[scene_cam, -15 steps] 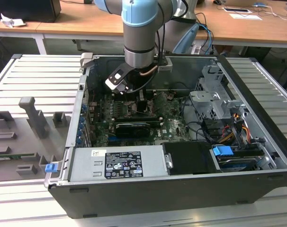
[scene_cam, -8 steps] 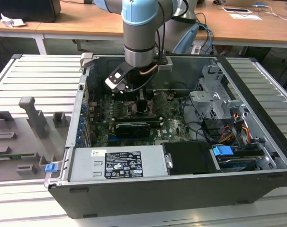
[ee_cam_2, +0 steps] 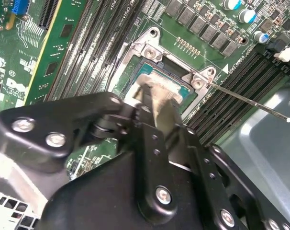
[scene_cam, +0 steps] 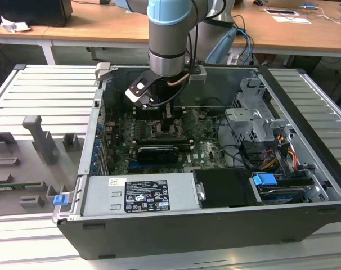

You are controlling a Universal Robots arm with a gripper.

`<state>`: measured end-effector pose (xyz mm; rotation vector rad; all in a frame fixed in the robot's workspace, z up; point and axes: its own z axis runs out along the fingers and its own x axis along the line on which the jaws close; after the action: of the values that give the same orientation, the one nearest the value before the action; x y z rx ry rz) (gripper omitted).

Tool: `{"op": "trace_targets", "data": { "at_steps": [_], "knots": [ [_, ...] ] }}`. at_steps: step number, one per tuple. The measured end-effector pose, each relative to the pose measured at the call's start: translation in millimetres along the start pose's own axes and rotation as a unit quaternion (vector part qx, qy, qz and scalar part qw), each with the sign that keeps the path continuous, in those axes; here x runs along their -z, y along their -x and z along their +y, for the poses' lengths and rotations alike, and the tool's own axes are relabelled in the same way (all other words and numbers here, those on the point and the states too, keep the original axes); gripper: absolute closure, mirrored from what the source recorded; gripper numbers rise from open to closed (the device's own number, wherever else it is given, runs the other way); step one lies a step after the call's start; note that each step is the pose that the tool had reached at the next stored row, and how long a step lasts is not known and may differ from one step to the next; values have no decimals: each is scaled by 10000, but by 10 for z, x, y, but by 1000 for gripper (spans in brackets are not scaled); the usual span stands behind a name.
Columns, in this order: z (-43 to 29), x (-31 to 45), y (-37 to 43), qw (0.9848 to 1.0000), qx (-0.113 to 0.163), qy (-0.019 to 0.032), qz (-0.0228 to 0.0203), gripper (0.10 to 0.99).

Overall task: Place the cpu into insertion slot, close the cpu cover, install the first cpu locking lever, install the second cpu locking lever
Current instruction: 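Place the cpu into insertion slot, then close the cpu cover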

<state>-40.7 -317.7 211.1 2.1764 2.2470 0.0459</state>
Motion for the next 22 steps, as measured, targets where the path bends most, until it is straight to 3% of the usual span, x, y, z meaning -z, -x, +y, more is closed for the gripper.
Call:
{"op": "trace_targets", "data": {
  "at_steps": [4, 11, 16, 22],
  "knots": [
    [1, 15, 0, 10000, 1, -4, 0, 980],
    [2, 58, -1, 10000, 1, -4, 1, 980],
    [6, 155, -2, 10000, 1, -17, 1, 980],
    [7, 191, -2, 10000, 1, -20, 2, 980]
  ]
}}
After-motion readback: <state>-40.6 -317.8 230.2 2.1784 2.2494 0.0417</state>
